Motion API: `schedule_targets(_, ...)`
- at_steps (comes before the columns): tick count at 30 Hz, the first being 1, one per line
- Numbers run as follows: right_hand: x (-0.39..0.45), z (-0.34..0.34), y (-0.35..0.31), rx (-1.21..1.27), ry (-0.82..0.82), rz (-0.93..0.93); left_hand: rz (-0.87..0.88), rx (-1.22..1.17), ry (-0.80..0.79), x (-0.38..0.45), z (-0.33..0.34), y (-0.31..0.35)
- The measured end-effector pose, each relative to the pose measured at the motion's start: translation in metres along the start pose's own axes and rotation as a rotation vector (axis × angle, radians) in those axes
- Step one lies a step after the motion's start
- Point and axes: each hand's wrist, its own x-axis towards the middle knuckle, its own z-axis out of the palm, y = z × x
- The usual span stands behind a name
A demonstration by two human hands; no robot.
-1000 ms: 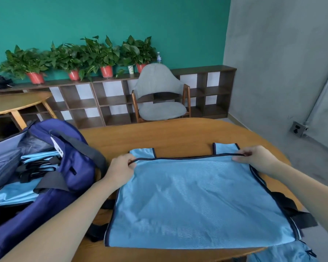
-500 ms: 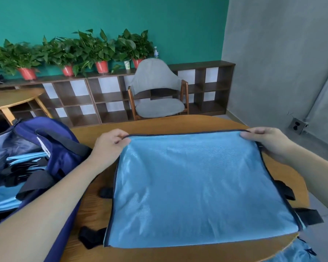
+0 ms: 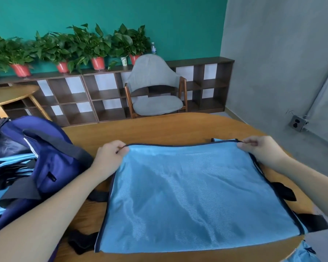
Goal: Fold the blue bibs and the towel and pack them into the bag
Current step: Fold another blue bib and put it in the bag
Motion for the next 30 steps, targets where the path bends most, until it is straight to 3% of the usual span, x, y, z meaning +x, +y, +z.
schedule_targets(5, 0.017, -0.021, -0.028, 0.193, 0.059, -0.09, 0.009, -0.281, 0.149, 0.015, -0.02, 0.024)
schedule_targets(10, 0.046, 0.012, 0.003, -0.181, 0.054, -0.031, -0.037, 0.166, 0.007, 0.028, 0.012, -0.007)
schedule_targets(12, 0.049, 0.022, 0.015, -0.265, 0.108, -0.056, -0.048, 0.265, 0.028, 0.023, 0.024, -0.016)
schedule_targets(18, 0.056, 0.021, 0.009, -0.336, 0.058, -0.062, -0.056, 0.19, 0.019, 0.031, 0.02, -0.019)
schedule_targets(23, 0.029, 0.026, -0.024, -0.655, 0.084, -0.165, 0.048, 0.278, -0.036, 0.009, 0.014, 0.019)
schedule_targets(27, -0.032, 0.054, -0.052, -0.623, -0.096, -0.33, 0.165, 0.272, -0.182, -0.051, 0.023, 0.069)
schedule_targets(30, -0.076, 0.072, -0.036, -0.711, -0.231, -0.39, 0.047, 0.439, -0.367, -0.102, 0.033, 0.08)
